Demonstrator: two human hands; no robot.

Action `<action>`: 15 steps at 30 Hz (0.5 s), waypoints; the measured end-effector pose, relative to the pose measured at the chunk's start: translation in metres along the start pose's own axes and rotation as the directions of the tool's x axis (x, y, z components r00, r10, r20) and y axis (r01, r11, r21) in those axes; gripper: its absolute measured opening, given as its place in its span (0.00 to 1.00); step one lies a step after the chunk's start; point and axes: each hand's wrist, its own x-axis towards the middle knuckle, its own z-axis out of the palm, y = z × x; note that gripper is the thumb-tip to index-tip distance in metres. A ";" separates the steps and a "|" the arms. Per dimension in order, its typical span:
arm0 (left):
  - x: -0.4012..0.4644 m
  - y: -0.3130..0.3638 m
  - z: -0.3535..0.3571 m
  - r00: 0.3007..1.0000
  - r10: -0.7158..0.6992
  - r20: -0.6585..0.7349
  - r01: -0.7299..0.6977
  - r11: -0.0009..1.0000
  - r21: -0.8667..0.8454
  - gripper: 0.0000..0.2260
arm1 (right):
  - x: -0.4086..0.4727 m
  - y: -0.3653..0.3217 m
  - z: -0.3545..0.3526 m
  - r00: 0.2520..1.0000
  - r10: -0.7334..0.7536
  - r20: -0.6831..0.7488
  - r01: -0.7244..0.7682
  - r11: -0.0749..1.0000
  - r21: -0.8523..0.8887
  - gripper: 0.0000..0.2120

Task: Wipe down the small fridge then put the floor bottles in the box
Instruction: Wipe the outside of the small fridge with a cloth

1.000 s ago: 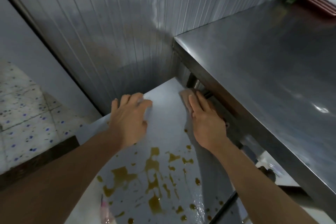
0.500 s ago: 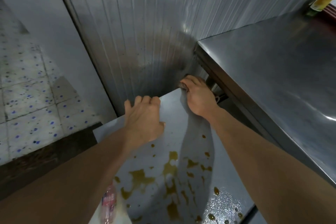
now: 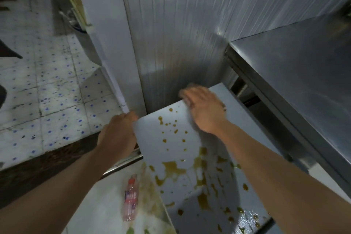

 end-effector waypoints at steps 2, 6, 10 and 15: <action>-0.001 -0.007 0.005 1.000 0.004 -0.018 -0.006 0.993 -0.117 0.13 | 0.001 0.021 -0.006 0.985 0.174 0.011 -0.174 0.984 -0.034 0.25; 0.000 -0.014 0.008 0.998 0.029 -0.064 -0.045 0.967 -0.252 0.13 | 0.000 -0.006 -0.004 0.978 0.209 0.001 -0.209 0.978 0.029 0.25; -0.005 -0.017 0.002 0.999 0.026 -0.033 -0.036 0.941 -0.337 0.10 | -0.015 -0.078 0.010 1.000 0.019 -0.007 -0.019 0.997 0.072 0.26; -0.009 -0.023 -0.011 0.999 0.029 0.033 -0.018 0.955 -0.296 0.25 | -0.025 -0.107 0.015 0.992 -0.120 0.045 0.113 0.985 0.129 0.29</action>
